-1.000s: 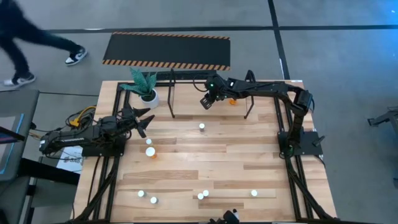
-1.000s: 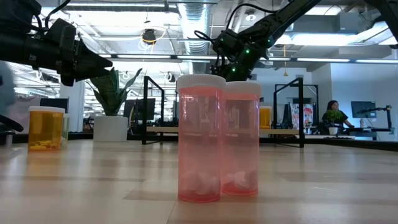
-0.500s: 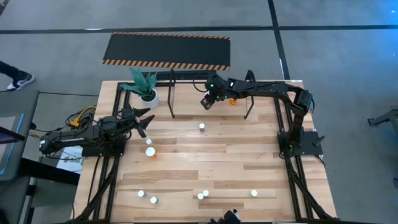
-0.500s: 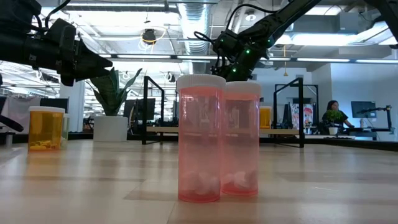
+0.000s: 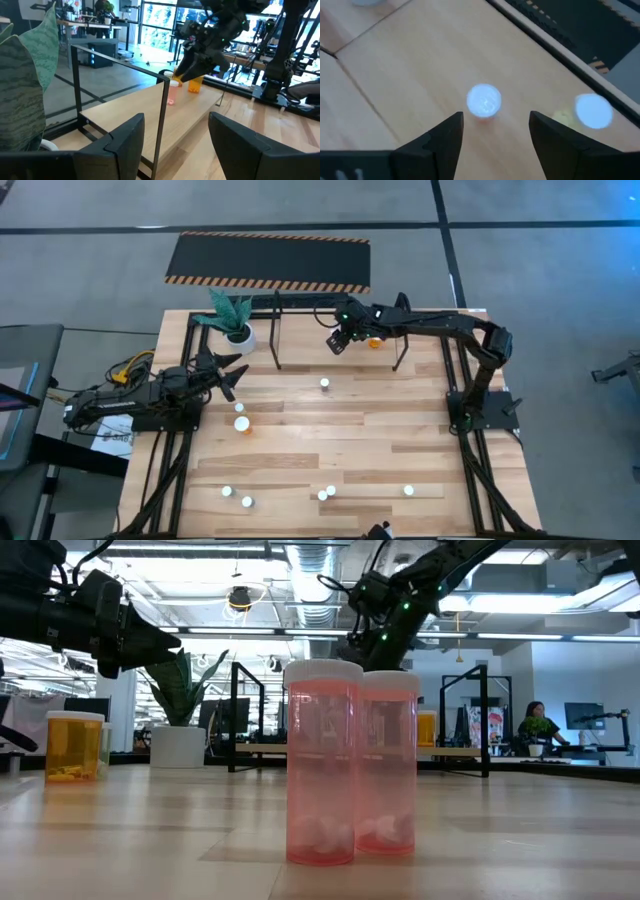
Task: Pick and place medicine bottles onto shelf by color
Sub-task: Put the red pill bottle on the shelf
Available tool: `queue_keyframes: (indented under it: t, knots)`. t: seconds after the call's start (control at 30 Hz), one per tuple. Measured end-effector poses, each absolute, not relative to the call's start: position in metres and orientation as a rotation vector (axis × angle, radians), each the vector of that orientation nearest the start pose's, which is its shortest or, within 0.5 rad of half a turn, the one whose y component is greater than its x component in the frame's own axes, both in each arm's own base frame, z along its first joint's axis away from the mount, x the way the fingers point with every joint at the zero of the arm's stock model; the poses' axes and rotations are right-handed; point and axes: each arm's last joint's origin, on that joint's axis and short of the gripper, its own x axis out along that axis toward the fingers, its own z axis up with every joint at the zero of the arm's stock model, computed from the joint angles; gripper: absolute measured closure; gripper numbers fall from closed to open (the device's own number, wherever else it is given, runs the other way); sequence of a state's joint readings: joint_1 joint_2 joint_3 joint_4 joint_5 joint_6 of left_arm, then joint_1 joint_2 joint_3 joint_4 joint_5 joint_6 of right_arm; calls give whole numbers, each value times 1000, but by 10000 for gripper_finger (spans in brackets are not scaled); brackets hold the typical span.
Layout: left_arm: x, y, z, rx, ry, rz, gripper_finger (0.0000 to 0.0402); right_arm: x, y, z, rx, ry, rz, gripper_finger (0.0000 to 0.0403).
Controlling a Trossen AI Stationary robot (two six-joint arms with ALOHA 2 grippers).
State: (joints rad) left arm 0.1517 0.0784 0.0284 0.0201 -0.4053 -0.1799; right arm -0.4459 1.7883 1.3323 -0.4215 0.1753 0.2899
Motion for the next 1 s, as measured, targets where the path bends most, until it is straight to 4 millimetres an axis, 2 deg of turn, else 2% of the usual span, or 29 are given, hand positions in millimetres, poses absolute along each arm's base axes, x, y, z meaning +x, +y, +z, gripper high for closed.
queue_keyframes:
  t: [0.3, 0.43, 0.57, 0.7, 1.0]
  knots:
    - [96, 26, 169, -172, -20, 558, 193, 319, -138, 276, 367, 819, -703, 154]
    - [96, 26, 169, -171, -20, 559, 193, 299, -117, 302, 352, 823, -669, 154]
    - [96, 26, 169, -172, -20, 559, 193, 273, -98, 318, 366, 790, -662, 156]
    - [96, 26, 169, -171, -20, 559, 193, 239, -76, 317, 371, 689, -660, 158]
    - [96, 26, 169, -171, -20, 559, 193, 174, -24, 270, 301, 292, -676, 159]
